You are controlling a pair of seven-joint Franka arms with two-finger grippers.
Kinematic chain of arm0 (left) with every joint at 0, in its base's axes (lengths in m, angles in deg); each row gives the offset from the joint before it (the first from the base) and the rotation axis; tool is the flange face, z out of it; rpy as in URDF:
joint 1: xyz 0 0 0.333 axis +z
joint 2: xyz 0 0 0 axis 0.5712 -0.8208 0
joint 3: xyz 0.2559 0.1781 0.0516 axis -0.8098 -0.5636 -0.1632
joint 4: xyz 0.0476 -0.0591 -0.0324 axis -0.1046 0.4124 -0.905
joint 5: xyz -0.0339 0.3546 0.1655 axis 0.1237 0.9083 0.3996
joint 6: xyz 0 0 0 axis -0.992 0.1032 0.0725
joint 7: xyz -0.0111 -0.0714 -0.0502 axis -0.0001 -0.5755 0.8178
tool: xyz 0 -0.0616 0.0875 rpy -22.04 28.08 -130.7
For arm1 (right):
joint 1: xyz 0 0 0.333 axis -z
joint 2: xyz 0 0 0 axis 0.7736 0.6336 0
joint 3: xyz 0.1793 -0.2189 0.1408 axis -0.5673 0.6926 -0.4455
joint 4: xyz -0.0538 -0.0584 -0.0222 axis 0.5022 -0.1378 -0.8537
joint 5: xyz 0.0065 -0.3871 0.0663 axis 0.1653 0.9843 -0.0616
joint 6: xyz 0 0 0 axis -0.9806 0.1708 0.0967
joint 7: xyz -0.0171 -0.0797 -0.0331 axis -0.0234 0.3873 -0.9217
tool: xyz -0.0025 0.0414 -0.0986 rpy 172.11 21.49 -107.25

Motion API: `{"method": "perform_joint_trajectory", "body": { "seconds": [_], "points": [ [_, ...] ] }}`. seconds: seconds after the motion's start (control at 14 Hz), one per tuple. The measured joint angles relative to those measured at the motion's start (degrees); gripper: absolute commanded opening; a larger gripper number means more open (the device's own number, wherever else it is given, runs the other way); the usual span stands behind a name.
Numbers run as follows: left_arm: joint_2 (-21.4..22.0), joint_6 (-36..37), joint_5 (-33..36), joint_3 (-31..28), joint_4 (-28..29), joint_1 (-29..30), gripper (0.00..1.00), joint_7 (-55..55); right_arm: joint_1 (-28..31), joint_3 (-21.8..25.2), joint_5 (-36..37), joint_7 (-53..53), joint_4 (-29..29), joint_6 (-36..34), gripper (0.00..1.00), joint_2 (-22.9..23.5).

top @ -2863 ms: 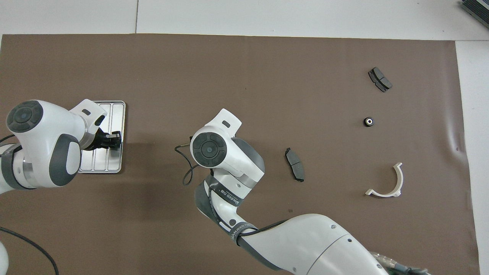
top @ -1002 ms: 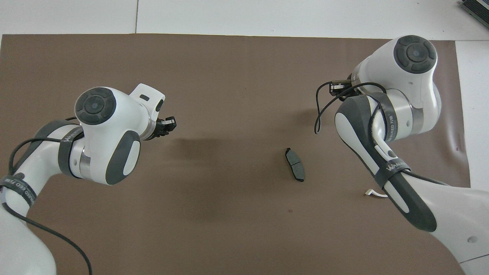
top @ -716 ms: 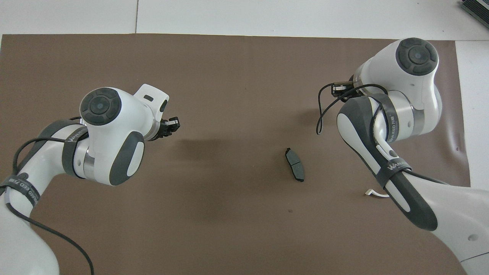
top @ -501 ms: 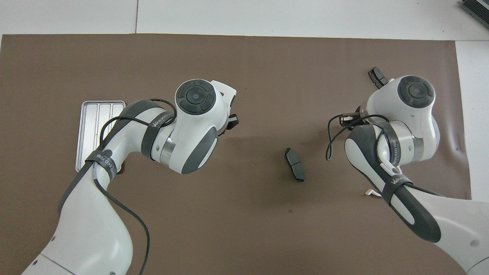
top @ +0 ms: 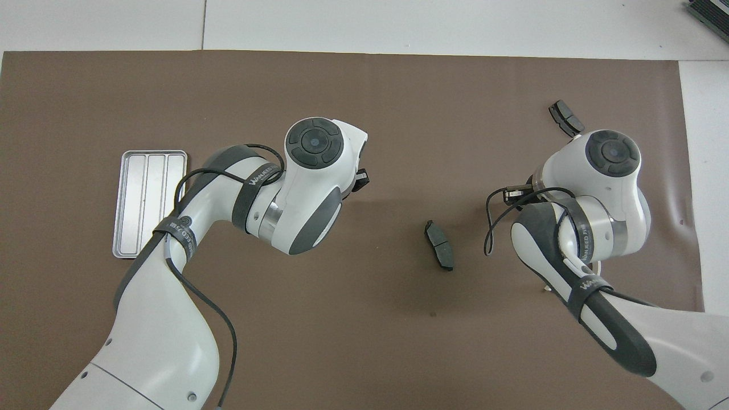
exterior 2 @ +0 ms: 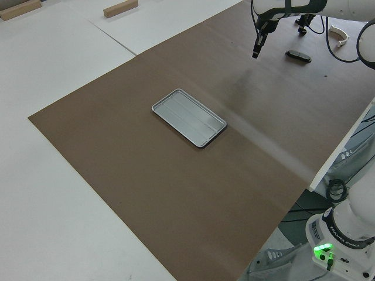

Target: Place bearing gear from tray to pile

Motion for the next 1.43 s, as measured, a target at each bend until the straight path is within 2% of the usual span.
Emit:
{"method": "perform_joint_trajectory", "body": {
  "seconds": [0.36,0.57,0.93,1.0,1.07,1.22,1.29,1.43],
  "points": [
    [-0.3,-3.6,0.0,0.1,3.4,-0.5,0.13,0.0,0.0,0.0,-0.1,0.0,-1.2,0.2,1.0,-1.9],
    [-0.3,-6.8,0.0,0.1,6.1,-1.0,0.14,-0.4,0.0,0.0,-0.1,0.0,-3.3,0.2,1.0,-3.6],
    [0.3,-8.4,0.0,0.1,7.9,-1.1,0.15,-0.6,-0.9,-0.2,-0.4,0.6,-7.5,-1.4,1.0,-3.7],
    [0.3,-8.5,0.0,0.1,7.9,-1.1,0.2,-0.6,-1.7,-0.3,-0.5,1.8,-8.6,-2.4,1.0,-3.7],
    [0.3,-8.6,0.0,0.1,8.0,-1.1,0.37,-0.6,-2.7,-0.4,-0.5,3.2,-9.7,-3.2,1.0,-3.7],
    [0.4,-8.6,0.0,0.2,8.0,-1.2,0.85,-0.6,-4.5,-0.5,-0.5,6.0,-11.5,-4.4,1.0,-3.7],
    [0.4,-8.6,0.0,0.2,8.0,-1.3,0.89,-0.6,-5.2,-0.5,-0.5,7.0,-12.0,-4.5,1.0,-3.7],
    [0.5,-8.5,0.0,0.1,7.9,-1.3,0.89,-0.6,-5.6,-0.5,-0.5,7.6,-12.3,-4.5,1.0,-3.6]
  ]
}}
